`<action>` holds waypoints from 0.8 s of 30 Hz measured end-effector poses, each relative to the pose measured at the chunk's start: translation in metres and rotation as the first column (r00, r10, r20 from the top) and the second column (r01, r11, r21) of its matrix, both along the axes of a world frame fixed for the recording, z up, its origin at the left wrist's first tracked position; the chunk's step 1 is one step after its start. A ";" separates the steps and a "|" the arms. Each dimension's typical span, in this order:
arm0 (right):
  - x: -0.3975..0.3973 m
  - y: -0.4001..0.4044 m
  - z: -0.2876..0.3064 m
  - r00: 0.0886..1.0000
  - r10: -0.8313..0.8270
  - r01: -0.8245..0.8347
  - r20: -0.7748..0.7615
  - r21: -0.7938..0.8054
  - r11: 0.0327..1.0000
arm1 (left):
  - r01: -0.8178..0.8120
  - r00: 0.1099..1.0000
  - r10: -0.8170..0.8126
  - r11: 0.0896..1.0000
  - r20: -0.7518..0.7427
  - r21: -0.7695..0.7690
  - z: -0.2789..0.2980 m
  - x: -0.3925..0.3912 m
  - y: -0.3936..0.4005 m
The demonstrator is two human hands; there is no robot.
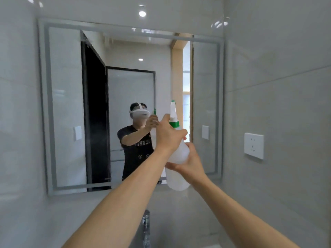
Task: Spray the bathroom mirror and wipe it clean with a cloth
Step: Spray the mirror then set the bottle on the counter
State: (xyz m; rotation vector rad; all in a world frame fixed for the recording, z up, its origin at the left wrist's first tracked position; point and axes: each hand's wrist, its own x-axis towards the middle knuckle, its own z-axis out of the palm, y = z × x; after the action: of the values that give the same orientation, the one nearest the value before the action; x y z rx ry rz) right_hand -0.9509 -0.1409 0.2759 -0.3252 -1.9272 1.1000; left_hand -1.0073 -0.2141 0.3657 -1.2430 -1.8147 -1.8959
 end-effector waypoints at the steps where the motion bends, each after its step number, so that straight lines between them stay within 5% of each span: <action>1: 0.002 0.005 -0.005 1.000 -0.008 0.008 0.018 0.003 1.000 | -0.012 1.000 0.012 1.000 0.003 0.011 -0.005 0.002 0.004; 14: 0.043 0.040 -0.050 1.000 0.017 -0.014 0.023 -0.107 0.994 | 0.328 0.945 -0.327 0.934 0.025 -0.142 -0.078 0.011 0.014; 20: 0.075 0.064 -0.081 0.999 -0.021 0.032 0.043 -0.263 0.964 | 0.465 0.814 -0.295 0.847 0.500 -0.258 -0.143 0.014 0.013; 24: 0.094 0.076 -0.112 0.991 -0.068 0.101 0.115 -0.312 0.945 | 0.619 0.683 -0.330 0.736 0.652 -0.276 -0.166 0.034 0.030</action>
State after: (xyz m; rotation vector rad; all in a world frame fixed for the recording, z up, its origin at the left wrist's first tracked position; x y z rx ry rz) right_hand -0.8566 -0.0654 0.1639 -0.6478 -1.8030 1.3592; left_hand -0.9735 -0.1844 0.2002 -1.5750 -2.6024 -2.3922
